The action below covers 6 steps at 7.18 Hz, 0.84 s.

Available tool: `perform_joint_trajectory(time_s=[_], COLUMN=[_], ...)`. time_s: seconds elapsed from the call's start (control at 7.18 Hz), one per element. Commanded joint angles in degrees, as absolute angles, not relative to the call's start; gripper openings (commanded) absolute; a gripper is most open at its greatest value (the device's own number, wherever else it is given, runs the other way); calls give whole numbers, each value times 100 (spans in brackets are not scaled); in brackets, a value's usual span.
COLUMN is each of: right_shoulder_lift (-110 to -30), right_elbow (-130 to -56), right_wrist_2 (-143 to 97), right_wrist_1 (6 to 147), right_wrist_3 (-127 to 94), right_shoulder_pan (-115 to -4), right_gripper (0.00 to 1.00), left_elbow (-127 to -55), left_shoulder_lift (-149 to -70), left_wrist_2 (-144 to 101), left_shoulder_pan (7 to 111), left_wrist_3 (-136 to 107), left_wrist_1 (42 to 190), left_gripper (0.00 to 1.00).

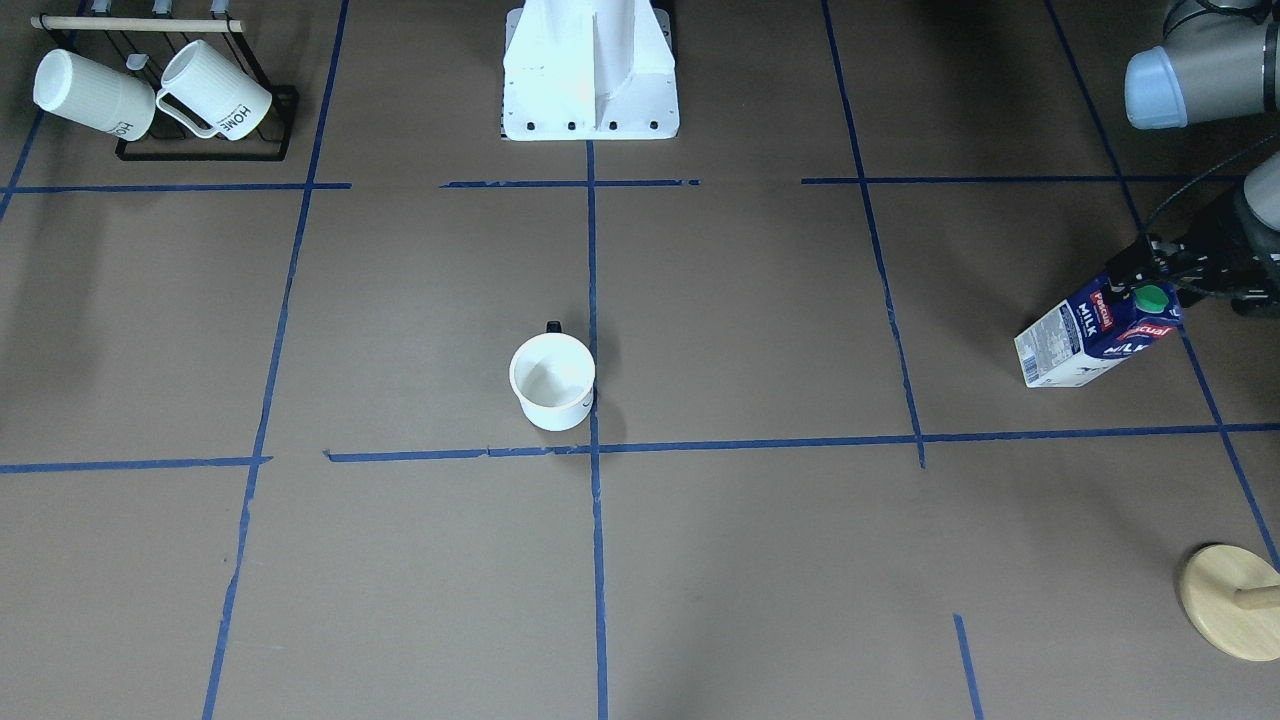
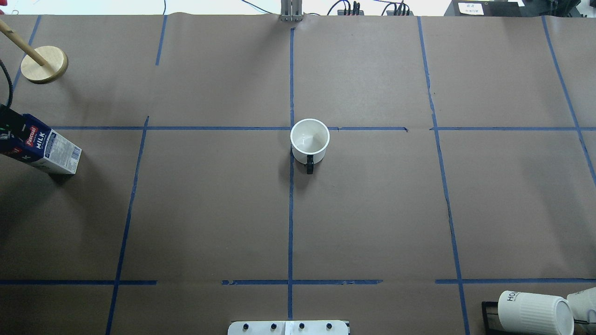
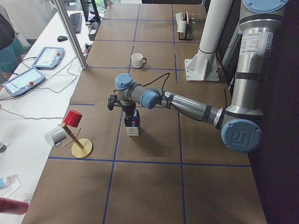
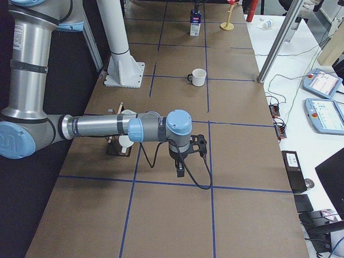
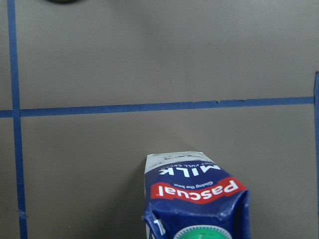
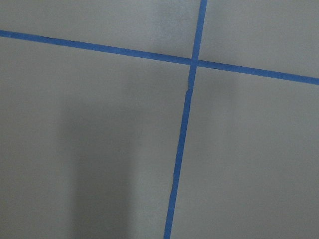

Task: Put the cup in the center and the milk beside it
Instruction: 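Reach the left gripper to the milk carton and grasp its top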

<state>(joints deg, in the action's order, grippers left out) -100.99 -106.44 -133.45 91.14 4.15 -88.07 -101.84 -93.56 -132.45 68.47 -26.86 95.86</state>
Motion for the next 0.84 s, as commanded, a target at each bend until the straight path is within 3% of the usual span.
perform_joint_trajectory(time_s=[0.0,0.28,0.7], right_shoulder_lift=[-10107,-10116,-10116], right_elbow=[-10644,-10644,-10652], right_wrist_2=[-13350,-13351,-13351], right_wrist_1=[9114,9114,9114], right_wrist_3=[431,431,413], right_shoulder_pan=[-8807,-8807,-8807], right_gripper=[100,100,100], left_elbow=[-10186,-10283,-10292], left_shoulder_lift=[-9421,-9788,-11595], left_wrist_2=[-13245,-13236,-13228], left_shoulder_pan=[6820,6812,6707], left_wrist_3=[-2707,-2733,-3074], left_wrist_1=[9571,9475,7556], left_gripper=[44,38,38])
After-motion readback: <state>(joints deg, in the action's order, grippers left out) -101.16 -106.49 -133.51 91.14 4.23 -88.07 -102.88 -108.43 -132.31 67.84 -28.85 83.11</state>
